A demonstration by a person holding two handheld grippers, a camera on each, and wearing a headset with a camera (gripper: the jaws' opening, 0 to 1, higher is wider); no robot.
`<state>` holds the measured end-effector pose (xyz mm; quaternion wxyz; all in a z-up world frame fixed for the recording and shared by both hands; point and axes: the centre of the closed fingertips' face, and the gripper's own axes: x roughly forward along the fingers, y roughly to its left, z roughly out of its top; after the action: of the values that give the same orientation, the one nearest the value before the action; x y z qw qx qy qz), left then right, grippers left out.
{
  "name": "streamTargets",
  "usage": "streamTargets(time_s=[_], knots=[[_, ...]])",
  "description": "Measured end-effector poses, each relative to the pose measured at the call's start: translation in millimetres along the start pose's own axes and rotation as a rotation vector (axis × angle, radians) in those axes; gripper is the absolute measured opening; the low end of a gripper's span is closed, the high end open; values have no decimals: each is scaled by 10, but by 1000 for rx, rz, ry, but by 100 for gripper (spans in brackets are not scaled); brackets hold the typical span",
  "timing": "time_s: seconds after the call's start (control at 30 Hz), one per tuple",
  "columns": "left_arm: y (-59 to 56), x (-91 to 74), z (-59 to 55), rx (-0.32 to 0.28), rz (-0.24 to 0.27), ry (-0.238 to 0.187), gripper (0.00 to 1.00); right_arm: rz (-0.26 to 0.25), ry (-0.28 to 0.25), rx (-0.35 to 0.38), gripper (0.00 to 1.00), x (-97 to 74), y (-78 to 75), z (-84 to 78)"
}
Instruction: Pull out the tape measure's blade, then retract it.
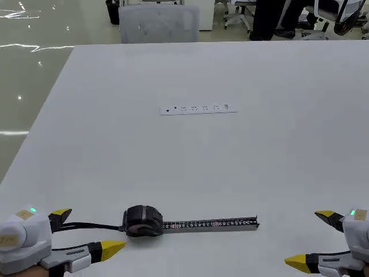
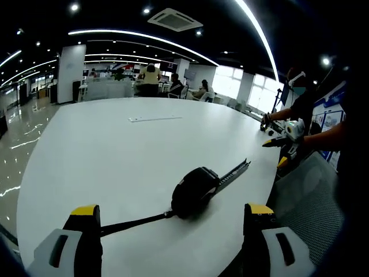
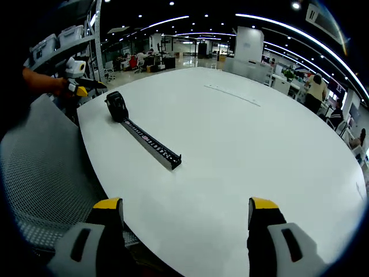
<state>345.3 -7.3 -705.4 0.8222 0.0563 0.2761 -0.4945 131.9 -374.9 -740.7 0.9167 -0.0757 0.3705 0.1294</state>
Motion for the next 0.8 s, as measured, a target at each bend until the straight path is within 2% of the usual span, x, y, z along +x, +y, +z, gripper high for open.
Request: streamTargets(time_s=[0.1,0.2,0.3,0.43,0.5,0.63,0.67,0.8], knots=[[-22,-27,-32,4,-3,3,100,3,-24,21,91,-85,9,15],[-27,-52,-46,-4,2,-1,100,-18,-49,39,92,-183,-36,27],[-23,-79,-83,-10,20,16,100,-20,-35,38,93,-226,-57,-16],[-80,-167,-87,-20,11,2,100,-29,-43,39,96,-281,-48,18],[-58,-200,-99,-16,14,0,100,-33,-56,27,96,-268,-54,29],[45,-261,-143,-10,33,32,100,-21,-52,-3,97,-251,-49,78],[59,-270,-135,-1,36,30,100,-18,-50,-2,96,-249,-46,86],[44,-262,-82,8,21,21,100,-16,-53,-6,97,-243,-43,102]])
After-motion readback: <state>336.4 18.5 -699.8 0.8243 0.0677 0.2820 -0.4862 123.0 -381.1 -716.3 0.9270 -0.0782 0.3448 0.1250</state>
